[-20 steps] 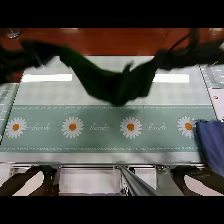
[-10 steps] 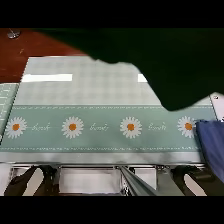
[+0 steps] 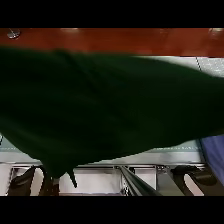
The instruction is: Fold the shirts.
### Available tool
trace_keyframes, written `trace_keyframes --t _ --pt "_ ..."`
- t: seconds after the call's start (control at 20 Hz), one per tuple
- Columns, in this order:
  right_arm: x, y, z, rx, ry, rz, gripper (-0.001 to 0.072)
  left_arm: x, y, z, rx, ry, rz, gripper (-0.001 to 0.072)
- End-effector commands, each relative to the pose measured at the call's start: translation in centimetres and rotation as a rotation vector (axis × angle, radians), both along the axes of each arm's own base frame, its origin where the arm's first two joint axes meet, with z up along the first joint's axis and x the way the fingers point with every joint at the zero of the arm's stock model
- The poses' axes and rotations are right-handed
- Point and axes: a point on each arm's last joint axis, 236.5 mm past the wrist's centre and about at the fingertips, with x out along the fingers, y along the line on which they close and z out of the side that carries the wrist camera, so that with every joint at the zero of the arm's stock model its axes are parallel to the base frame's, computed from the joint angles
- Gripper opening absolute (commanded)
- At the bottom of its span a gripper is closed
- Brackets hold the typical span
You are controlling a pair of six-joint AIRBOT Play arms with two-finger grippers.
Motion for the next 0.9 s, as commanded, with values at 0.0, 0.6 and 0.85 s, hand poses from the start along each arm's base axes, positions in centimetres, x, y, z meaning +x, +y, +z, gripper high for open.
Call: trace_keyframes --t 0.0,0.6,0.85 --pt "1.8 1.1 -8.5 0.046 0.182 0.008 0.0017 2.6 -0.3 -8.2 -0.128 0.201 -0.061 0.0022" --pt "26.9 -0.6 -28.6 0.250 0.429 -0.222 0.0018 24.6 -6.3 -34.8 -0.500 0.571 -0.202 0.0022" --pt "32.6 1.8 -29.9 0.426 0.445 -0.231 0.0073 28.4 -10.8 -38.5 -0.570 0.750 -0.305 0.0085"
